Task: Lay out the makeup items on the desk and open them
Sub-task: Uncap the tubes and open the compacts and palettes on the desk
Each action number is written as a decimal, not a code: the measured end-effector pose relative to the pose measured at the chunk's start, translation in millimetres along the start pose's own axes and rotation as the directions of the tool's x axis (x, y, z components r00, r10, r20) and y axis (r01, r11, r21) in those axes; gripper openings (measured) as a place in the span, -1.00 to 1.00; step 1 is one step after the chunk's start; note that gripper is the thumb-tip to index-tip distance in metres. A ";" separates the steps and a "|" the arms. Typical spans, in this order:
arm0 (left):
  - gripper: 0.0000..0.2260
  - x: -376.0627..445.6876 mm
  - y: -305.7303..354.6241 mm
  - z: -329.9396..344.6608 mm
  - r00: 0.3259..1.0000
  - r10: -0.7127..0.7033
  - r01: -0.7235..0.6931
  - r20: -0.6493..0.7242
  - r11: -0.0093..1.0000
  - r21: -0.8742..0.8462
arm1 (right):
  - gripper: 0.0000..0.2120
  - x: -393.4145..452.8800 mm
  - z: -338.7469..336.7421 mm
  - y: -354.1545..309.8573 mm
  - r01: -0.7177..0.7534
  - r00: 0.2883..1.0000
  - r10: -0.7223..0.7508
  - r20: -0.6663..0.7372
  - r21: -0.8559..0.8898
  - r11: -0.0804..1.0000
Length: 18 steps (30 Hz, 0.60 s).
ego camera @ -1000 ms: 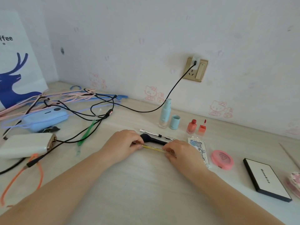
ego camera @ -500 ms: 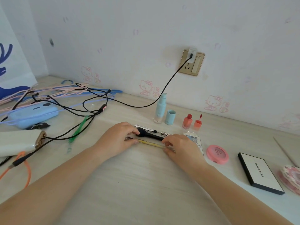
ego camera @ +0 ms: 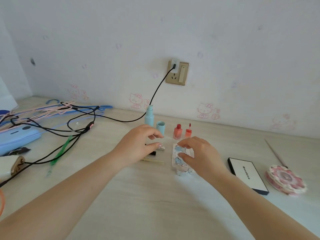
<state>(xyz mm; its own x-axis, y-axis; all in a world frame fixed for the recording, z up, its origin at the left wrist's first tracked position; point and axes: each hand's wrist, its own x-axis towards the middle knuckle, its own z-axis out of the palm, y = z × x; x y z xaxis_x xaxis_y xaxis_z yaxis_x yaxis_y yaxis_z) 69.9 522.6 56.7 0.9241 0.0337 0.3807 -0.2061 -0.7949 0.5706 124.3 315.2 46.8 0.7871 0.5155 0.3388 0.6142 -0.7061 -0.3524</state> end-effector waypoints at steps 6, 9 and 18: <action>-0.81 35.2 52.5 51.7 0.991 0.087 -0.085 0.106 0.996 -0.015 | -0.73 -23.0 -43.9 55.5 -0.089 0.993 0.091 -0.080 0.029 0.996; -0.83 54.2 76.5 84.8 0.979 0.116 -0.112 0.165 0.993 -0.034 | -0.74 -37.2 -62.7 91.4 -0.139 0.982 0.141 -0.128 0.027 0.990; -0.81 136.9 137.9 199.2 0.935 0.202 -0.190 0.291 0.979 -0.069 | -0.75 -63.4 -122.0 228.1 -0.427 0.896 0.405 -0.180 -0.102 0.899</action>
<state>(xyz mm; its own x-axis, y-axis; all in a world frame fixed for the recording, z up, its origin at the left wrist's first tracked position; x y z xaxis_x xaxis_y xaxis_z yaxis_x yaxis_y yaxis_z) 232.1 297.0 42.6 0.9161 -0.3056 0.2595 -0.3999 -0.7431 0.5366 207.5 62.2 51.3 0.9439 0.0885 0.3180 0.2102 -0.9040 -0.3722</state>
